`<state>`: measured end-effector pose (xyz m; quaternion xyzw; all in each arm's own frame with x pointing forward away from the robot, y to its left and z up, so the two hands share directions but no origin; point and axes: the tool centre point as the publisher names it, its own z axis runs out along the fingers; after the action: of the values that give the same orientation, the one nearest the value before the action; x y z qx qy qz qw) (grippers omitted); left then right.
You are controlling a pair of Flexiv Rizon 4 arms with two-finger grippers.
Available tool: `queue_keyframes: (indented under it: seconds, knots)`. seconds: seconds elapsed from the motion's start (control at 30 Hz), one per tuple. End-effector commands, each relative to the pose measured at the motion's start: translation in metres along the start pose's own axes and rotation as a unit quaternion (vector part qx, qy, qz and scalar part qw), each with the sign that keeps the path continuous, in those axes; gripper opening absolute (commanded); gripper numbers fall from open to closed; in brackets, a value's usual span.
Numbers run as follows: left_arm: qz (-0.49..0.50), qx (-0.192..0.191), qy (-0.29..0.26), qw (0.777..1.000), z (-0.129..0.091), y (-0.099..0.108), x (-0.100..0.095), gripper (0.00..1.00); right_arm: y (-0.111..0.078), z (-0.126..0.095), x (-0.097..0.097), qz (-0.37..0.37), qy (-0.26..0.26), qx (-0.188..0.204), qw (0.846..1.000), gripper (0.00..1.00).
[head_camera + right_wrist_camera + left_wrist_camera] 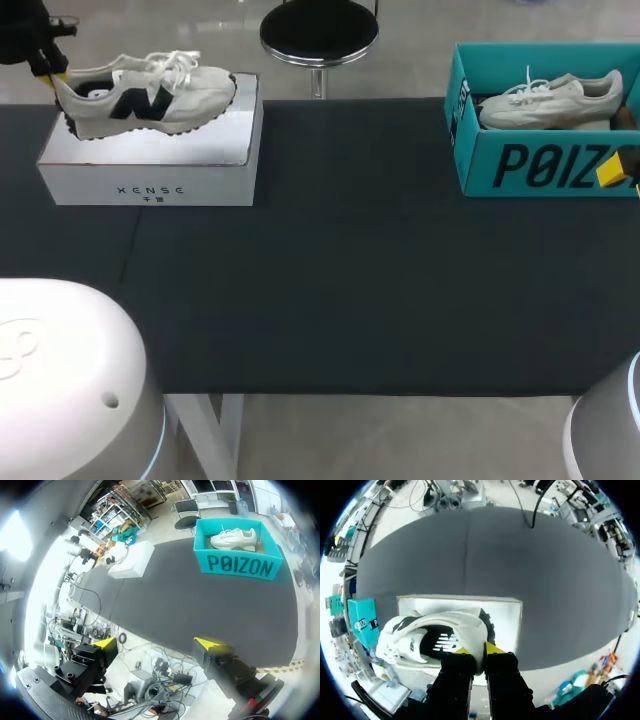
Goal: Take the shoe out of the shoebox, open the shoe tongue, remove and reinsert the insole, then place the shoe into the shoebox
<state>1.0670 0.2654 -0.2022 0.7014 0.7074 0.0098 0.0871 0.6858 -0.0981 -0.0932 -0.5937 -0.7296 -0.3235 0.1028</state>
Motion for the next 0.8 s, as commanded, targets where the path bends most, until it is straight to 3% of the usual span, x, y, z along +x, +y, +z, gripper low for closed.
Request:
queue_keyframes:
  seconds: [0.03, 0.33, 0.57, 0.8]
  knots:
    - [0.15, -0.056, -0.048, 0.986, -0.002, -0.023, 0.009, 0.0, 0.002, 0.001, 0.0, 0.0, -0.001, 0.002, 1.0, 1.0]
    - [0.227, -0.066, -0.033, 0.971, 0.007, -0.01, 0.019, 0.0, 0.002, 0.001, 0.0, 0.0, -0.001, 0.002, 1.0, 1.0]
    - [0.212, -0.086, -0.009, 0.974, -0.001, 0.02, 0.019, 0.0, 0.002, 0.001, 0.0, 0.0, -0.001, 0.002, 1.0, 1.0]
    - [0.153, -0.072, 0.009, 0.986, -0.005, 0.033, 0.018, 0.0, 0.002, 0.001, 0.0, 0.0, -0.001, 0.002, 1.0, 1.0]
